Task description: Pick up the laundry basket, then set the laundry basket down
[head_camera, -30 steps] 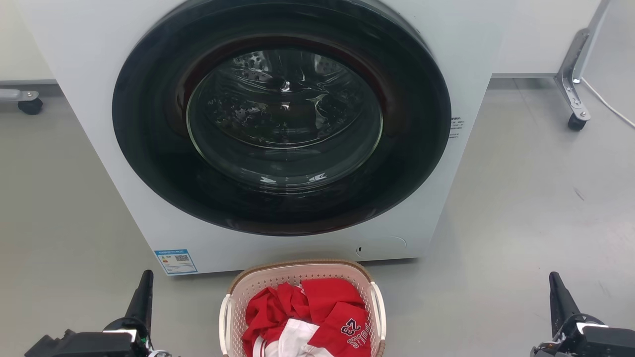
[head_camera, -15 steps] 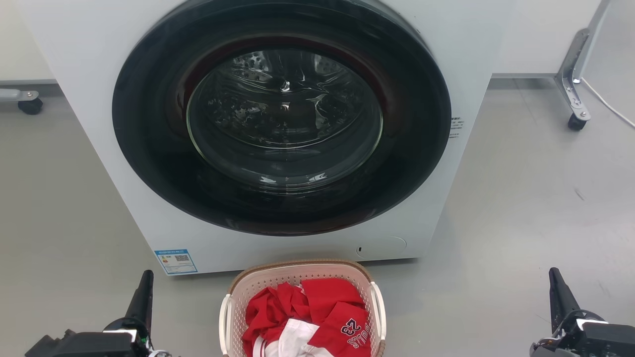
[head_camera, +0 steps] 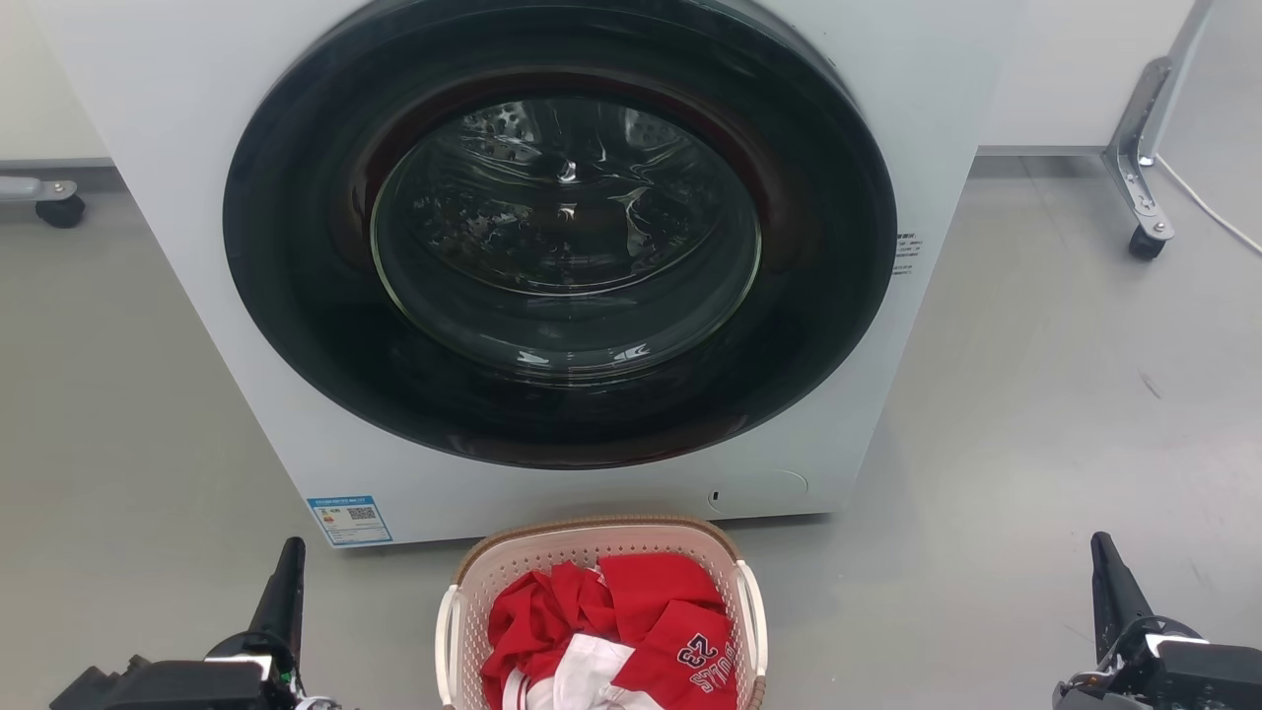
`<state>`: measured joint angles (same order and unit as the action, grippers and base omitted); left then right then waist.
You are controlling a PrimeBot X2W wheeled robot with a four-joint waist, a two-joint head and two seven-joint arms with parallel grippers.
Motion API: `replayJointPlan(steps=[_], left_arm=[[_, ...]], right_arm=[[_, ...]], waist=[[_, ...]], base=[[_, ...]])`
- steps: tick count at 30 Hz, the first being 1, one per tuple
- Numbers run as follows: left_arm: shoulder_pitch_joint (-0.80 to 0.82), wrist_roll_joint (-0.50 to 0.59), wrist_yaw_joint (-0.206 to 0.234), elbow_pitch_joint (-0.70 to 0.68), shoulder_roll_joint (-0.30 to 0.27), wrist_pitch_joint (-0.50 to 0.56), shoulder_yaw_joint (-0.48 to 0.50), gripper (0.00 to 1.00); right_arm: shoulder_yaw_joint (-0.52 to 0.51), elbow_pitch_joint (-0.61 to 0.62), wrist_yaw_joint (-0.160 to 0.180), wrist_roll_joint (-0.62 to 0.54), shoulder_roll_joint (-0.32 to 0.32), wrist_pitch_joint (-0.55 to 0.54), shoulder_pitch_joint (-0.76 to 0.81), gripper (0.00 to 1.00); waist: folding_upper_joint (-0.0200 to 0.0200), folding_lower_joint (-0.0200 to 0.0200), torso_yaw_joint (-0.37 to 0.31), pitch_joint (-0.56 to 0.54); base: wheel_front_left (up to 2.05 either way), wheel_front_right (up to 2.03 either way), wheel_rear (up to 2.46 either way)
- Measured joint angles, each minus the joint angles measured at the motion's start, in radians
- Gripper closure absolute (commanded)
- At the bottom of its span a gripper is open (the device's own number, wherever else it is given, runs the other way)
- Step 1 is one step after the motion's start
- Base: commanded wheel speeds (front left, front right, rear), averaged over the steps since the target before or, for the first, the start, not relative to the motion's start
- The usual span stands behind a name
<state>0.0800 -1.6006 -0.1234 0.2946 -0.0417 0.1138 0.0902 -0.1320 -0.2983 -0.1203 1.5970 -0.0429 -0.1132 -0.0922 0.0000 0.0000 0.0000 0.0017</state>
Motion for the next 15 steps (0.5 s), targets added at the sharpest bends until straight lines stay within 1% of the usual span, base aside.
replayJointPlan(steps=[15], left_arm=[[0.000, 0.000, 0.000, 0.000, 0.000, 0.000, 0.000, 1.00]], right_arm=[[0.000, 0.000, 0.000, 0.000, 0.000, 0.000, 0.000, 1.00]], waist=[[0.0000, 0.0000, 0.000, 0.000]], base=[[0.00, 0.00, 0.00]])
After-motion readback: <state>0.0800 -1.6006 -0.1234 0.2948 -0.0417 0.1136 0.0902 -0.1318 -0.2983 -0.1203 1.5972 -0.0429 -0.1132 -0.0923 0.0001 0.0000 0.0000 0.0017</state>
